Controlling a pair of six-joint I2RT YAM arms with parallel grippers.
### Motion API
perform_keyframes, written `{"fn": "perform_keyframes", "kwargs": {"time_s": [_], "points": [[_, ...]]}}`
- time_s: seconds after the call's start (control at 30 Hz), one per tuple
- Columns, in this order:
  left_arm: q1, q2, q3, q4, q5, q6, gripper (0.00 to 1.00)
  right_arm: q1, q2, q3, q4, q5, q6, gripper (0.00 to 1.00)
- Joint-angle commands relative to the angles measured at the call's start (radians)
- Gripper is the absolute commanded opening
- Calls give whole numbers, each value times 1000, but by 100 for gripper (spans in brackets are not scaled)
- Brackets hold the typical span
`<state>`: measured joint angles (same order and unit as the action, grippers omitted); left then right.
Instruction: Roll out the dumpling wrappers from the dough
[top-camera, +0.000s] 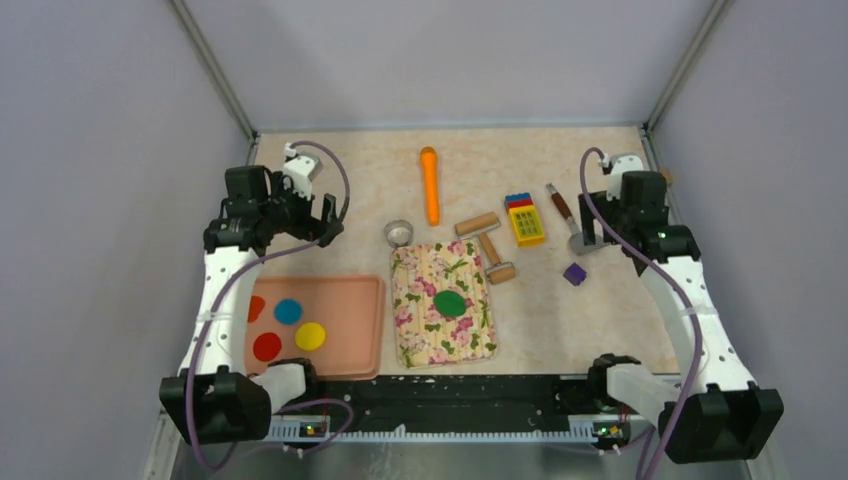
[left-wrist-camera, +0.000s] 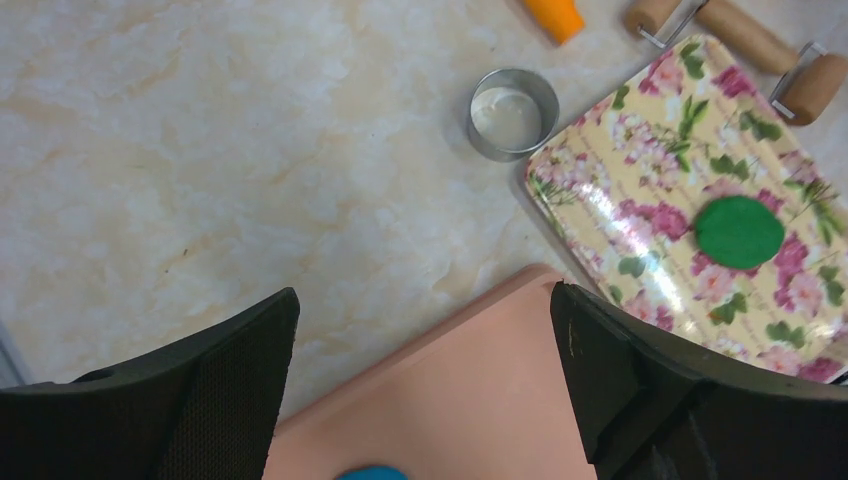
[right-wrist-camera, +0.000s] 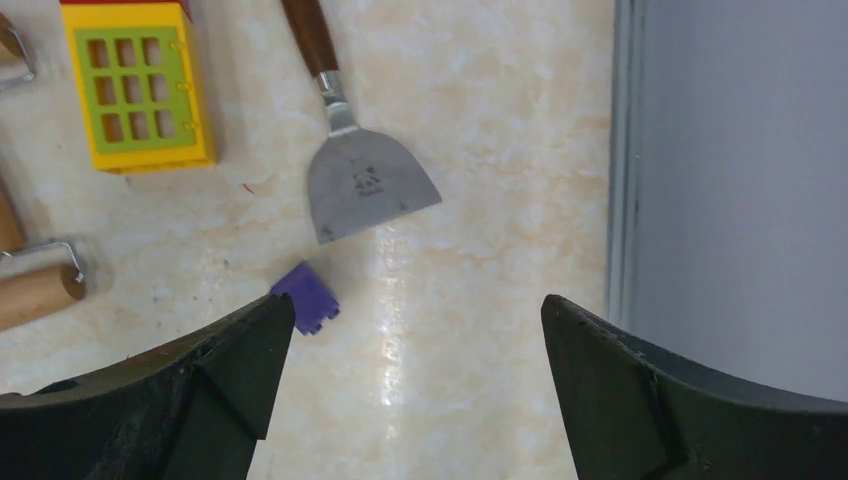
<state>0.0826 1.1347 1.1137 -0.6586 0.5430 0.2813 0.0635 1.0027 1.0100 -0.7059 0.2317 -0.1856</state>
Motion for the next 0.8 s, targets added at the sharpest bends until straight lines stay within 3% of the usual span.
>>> {"fn": "perform_keyframes", "kwargs": {"time_s": [0.0, 0.1, 0.23, 0.33, 0.47, 0.77], "points": [[-3, 14, 73, -110, -34, 226, 99, 4, 95, 54, 118, -117, 101, 98], [-7, 9, 56, -94, 23, 125, 99, 4, 114, 41, 168, -202, 34, 98], [-31, -24, -22, -20, 84, -103, 98, -9, 96, 68, 43, -509, -95, 94], [-72, -71, -146, 85, 95, -190, 96, 42, 106, 53, -23, -598, -103, 88], [-77, -102, -246, 148, 94, -278, 93, 146, 174, 27, -55, -624, -40, 75], [-78, -95, -294, 161, 80, -278, 93, 319, 337, -7, 136, -494, 142, 68]]}}
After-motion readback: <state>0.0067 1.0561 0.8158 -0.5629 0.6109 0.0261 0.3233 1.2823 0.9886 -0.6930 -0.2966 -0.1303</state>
